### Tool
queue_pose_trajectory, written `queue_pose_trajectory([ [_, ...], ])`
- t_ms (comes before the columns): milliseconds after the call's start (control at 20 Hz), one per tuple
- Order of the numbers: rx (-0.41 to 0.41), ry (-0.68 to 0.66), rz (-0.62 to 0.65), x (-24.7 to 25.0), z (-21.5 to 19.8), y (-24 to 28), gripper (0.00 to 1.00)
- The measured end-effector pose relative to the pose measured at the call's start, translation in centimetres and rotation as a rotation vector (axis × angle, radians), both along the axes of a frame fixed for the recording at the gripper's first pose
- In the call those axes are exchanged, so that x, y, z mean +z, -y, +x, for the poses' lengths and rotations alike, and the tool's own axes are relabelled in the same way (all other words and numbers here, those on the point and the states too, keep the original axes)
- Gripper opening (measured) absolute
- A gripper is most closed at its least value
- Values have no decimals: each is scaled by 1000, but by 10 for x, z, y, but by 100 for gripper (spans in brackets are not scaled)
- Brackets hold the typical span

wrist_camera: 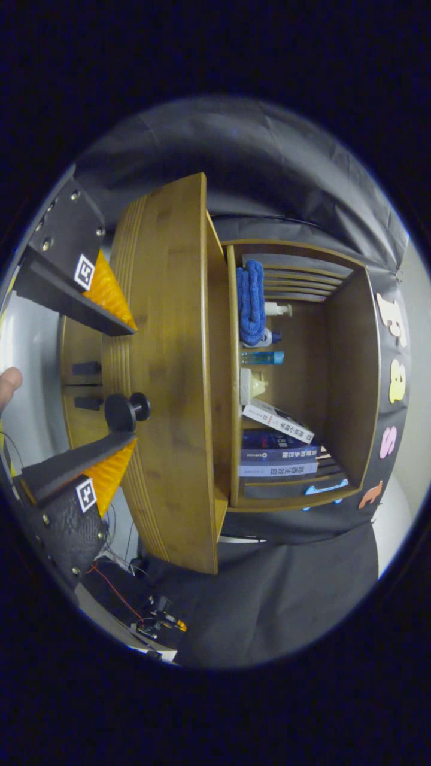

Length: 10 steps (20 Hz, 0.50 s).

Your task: Pull open the drawer, take out the items inside it, and place them on the countertop above the cabinet.

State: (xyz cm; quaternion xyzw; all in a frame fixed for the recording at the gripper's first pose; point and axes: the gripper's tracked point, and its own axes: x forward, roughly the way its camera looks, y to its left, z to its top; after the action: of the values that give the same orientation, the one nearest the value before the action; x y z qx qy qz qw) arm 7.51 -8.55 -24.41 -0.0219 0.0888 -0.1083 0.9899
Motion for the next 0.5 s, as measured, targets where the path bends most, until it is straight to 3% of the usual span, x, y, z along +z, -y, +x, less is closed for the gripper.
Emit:
queue_pose_trajectory([
  [150,40,-21,-1,-3,-4,-4,98],
  [300,-1,-7,-76,5,-7,22,98],
  [500,33,-27,16,-5,18,31,99],
])
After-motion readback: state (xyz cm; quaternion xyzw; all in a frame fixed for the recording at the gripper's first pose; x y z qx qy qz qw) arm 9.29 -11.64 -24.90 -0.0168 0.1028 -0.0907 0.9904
